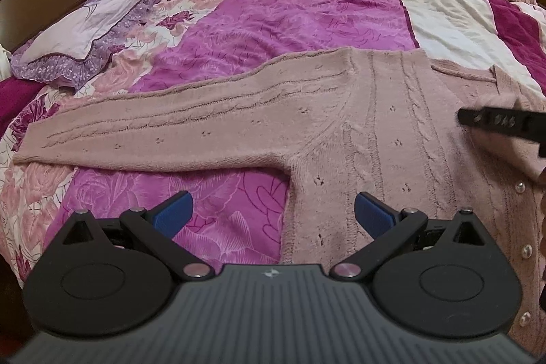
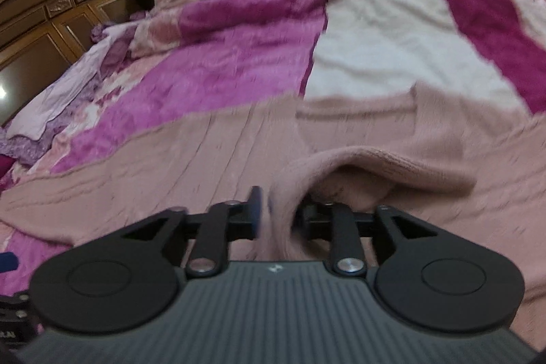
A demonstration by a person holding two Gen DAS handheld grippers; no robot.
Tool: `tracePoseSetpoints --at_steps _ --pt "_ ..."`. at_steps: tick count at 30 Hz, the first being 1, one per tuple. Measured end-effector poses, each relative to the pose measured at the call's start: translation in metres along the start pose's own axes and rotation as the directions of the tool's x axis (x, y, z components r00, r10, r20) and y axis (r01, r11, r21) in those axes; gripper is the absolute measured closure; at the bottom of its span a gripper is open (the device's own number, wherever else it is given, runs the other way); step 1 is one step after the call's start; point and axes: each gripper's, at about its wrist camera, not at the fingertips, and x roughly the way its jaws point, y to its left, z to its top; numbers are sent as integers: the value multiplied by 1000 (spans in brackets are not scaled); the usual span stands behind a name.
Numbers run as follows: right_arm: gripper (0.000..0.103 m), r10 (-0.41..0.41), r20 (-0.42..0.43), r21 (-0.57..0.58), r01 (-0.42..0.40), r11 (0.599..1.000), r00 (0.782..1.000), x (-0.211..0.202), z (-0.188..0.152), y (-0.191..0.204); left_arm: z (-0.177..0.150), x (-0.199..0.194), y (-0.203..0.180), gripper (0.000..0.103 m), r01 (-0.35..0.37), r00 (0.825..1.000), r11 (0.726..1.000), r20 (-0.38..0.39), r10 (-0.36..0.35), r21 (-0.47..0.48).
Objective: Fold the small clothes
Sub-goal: 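Lay the held sleeve across the cardigan body and open the right gripper, then move the left gripper to the cuff of the other sleeve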
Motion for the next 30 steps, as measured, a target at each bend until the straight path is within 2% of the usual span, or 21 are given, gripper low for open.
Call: tracePoseSetpoints --at_steps 2,5,14,18,22,27,30 --pt "44 34 -4 17 -34 999 999 -2 -3 2 0 -1 0 0 1 1000 1000 5 -1 2" --pt "41 42 -12 21 -42 999 999 -12 -4 7 2 -5 -1 0 2 1000 1000 15 -2 3" --pt "41 82 -24 49 -81 996 996 -64 -3 -6 19 -23 -23 0 39 997 999 62 -42 38" --pt "41 49 6 47 -50 998 999 -90 -3 -22 29 -30 -43 0 75 994 994 80 -81 75" --pt "41 -40 34 47 38 998 999 -109 0 -49 40 -35 -70 0 118 987 985 96 -130 126" --pt "41 -140 37 95 135 986 990 -115 2 -89 55 -32 -113 0 183 975 964 93 -204 191" --pt "41 -161 25 142 156 978 987 -114 0 -110 63 -25 -142 0 225 964 944 83 -252 241"
